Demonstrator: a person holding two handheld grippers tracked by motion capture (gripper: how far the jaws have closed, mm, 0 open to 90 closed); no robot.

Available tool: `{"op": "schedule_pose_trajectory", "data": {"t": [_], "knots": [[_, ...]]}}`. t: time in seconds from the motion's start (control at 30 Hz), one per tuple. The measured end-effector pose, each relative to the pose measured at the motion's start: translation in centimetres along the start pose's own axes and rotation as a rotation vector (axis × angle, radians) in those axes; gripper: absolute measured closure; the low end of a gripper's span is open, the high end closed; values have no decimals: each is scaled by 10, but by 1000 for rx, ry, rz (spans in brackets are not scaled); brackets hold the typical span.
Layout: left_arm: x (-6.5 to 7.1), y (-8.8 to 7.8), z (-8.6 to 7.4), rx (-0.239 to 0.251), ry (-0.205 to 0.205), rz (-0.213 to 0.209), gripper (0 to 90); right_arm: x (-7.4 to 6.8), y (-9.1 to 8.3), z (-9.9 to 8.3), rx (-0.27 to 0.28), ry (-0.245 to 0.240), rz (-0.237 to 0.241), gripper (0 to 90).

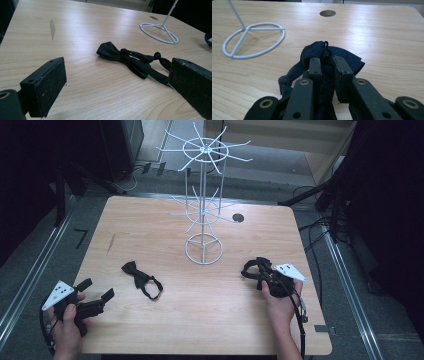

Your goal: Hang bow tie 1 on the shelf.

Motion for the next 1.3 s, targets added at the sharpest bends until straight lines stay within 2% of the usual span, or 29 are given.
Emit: {"op": "schedule_pose_trajectory", "data": {"t": [0.2, 0.37, 0.6, 1.07, 1.3], "knots": [[0, 0, 0, 1, -2, 0, 27, -7, -1, 4, 4, -5, 14, 792], [0, 0, 0, 0, -1, 0, 27, -20, -4, 15, 34, -32, 43, 793], [0, 0, 0, 0, -1, 0, 27, -30, -7, 22, 58, -38, 63, 793], [0, 0, 0, 2, -1, -1, 27, -57, -19, 48, 131, -50, 137, 792], [0, 0, 0, 1, -1, -1, 27, -67, -23, 52, 147, -58, 162, 792]]}}
Point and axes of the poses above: each handheld gripper's, and its own axes: y roughly forward along the jaws, z roughly out of its top, x roughly to its right, the point moved 3 cm from there along y, roughly forward along the jaws, and after that the axes turned 6 degrees about x, right-handed, at the moved point
